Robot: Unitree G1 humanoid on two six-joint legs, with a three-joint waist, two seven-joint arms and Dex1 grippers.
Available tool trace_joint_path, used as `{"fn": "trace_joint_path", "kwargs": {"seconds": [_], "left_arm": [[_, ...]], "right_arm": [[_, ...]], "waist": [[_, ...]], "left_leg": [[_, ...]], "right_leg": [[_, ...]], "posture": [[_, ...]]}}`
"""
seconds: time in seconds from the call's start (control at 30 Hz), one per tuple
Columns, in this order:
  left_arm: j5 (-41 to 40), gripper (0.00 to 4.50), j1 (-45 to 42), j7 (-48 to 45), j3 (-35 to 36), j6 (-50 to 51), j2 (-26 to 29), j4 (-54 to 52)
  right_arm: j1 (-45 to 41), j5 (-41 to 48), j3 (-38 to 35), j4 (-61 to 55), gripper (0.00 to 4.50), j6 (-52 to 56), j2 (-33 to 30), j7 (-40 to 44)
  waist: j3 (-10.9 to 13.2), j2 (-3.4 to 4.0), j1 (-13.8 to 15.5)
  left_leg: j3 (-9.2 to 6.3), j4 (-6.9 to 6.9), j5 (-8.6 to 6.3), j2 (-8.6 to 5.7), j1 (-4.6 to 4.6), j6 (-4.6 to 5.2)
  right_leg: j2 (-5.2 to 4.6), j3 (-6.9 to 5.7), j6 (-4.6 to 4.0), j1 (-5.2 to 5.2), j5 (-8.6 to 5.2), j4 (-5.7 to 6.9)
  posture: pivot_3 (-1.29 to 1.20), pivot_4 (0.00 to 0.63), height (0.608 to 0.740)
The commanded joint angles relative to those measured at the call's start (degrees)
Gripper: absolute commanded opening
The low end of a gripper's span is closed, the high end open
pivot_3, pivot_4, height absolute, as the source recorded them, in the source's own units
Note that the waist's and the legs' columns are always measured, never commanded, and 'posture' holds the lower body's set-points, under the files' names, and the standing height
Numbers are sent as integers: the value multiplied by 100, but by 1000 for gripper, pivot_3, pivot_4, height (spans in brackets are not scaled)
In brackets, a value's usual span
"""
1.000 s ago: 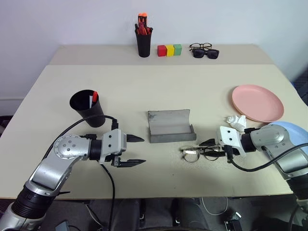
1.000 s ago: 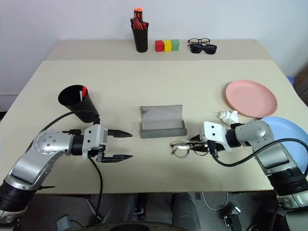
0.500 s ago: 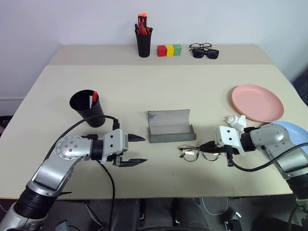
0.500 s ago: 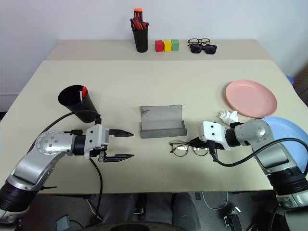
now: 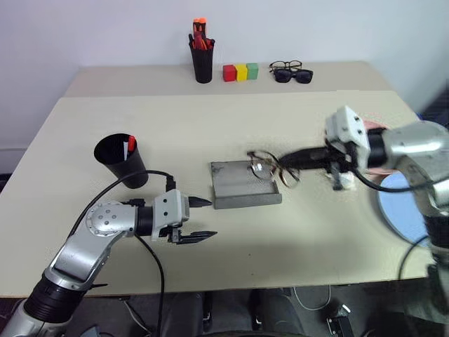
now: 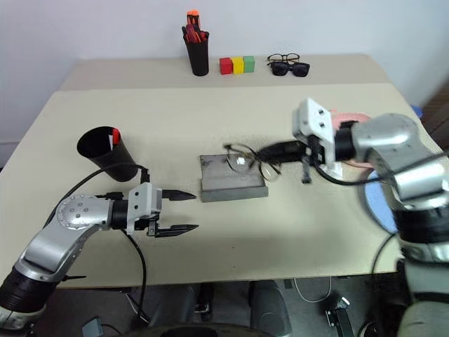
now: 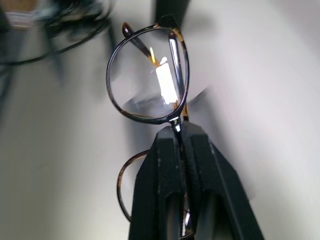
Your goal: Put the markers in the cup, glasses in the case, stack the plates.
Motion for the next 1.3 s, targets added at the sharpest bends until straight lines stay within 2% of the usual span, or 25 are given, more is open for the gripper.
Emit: {"fn": "trace_joint_path", "kwargs": {"seconds": [0.03,0.13,0.27,0.43,0.7,0.8,0.97,1.3], "left_arm": [[33,3313,140,162,185,41,64,-197],[24,3313,252,299,285,115,86,-313],[-7,3313,378,430,391,217,126,-500],[-16,3313,519,528,483,296,173,-660],[-4,3313,540,659,480,354,148,-698],[-3,3313,474,669,461,350,140,-643],[-13,3313,365,635,434,318,111,-497],[16,3313,-286,767,314,392,-285,-30]], "right_arm": [[-191,-503,259,592,30,-680,471,-342],[-203,-829,435,1013,30,-1090,948,-658],[-78,-1117,636,1255,30,-1419,1190,-752],[2,-1331,769,1303,30,-1621,1252,-719],[587,-1833,1221,776,30,-1818,955,-460],[728,-1906,1276,658,961,-1737,855,-397],[813,-1823,959,471,3389,-1419,947,-750],[1007,-1255,-121,-204,3389,-316,820,-1468]], "waist": [[0,0,11],[1,1,9],[1,1,7],[1,1,-3],[1,1,4],[-1,-1,3],[0,-1,8],[0,-1,18]], "left_leg": [[0,-5,1,-1,0,-1],[4,-17,5,-9,-3,-5],[6,-31,11,-12,-1,-13],[6,-41,16,-11,1,-20],[5,-42,17,-11,3,-21],[5,-42,19,-11,6,-24],[4,-41,20,-10,8,-25],[3,-43,20,-10,7,-26]], "right_leg": [[0,-1,11,0,6,0],[-5,-1,14,-10,8,1],[-6,-1,15,-14,9,1],[-3,-2,16,-18,9,2],[-1,-2,16,-17,9,3],[1,-2,16,-16,9,5],[1,-2,16,-14,9,6],[1,-2,16,-15,9,6]], "posture": [[0,150,740],[0,150,740],[0,150,740],[0,150,740],[0,150,740],[0,150,740],[0,150,740],[0,150,740]]}}
